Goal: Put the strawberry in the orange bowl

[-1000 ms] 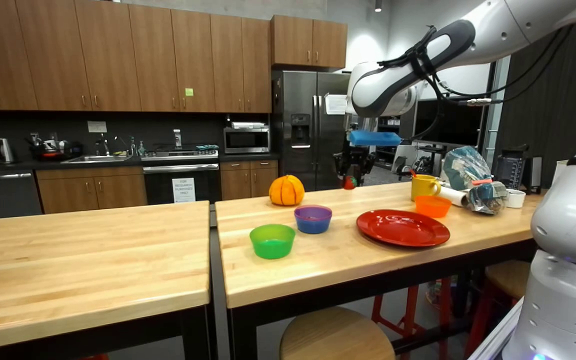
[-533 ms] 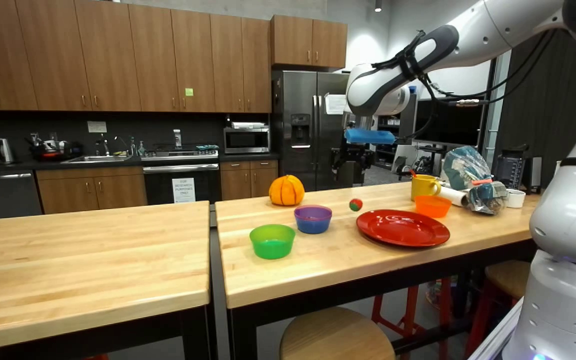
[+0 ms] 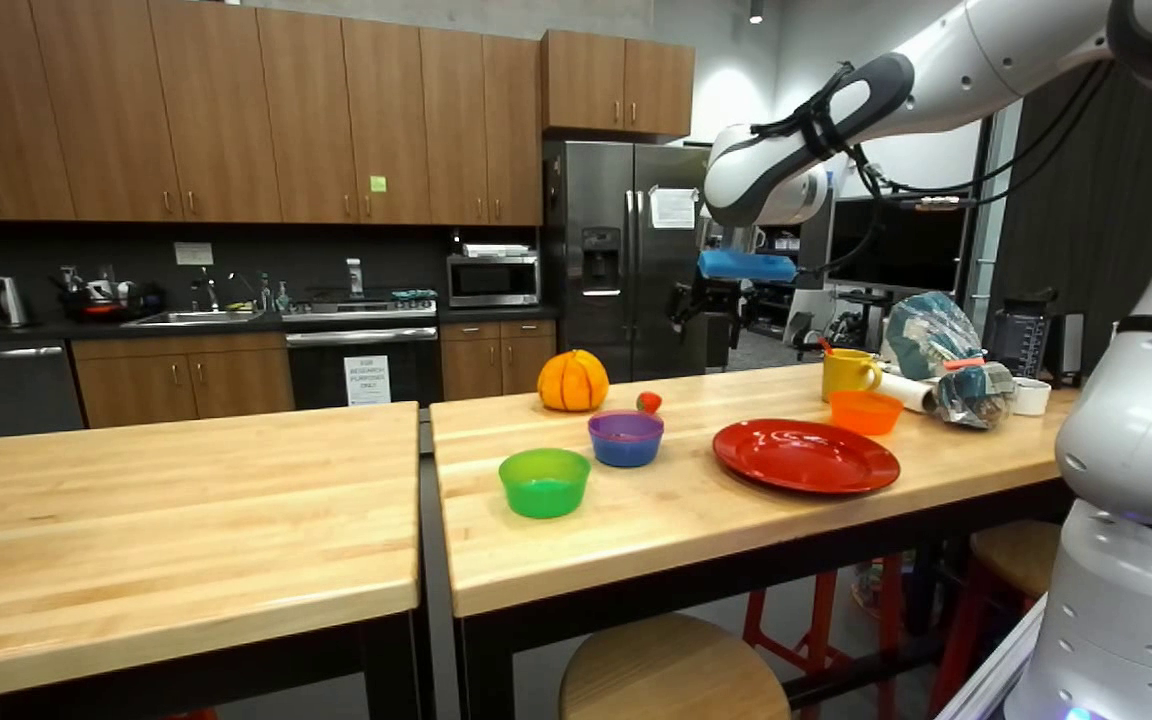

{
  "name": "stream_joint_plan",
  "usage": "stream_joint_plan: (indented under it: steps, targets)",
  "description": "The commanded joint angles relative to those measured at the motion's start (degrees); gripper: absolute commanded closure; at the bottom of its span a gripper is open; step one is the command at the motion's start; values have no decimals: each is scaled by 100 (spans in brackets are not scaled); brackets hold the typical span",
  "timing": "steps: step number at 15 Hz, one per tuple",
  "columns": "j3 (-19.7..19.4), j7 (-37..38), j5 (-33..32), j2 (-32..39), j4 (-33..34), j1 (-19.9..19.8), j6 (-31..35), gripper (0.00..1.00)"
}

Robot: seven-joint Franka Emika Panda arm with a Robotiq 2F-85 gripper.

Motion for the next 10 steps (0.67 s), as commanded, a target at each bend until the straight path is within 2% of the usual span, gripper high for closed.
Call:
stream_joint_plan:
  steps: [1,8,10]
  targets:
    - [21,320,-252,77,94,-40,44,0]
    - [107,387,-240,367,476,114,-177,0]
    - [73,328,-188,278,306,135,-29,0]
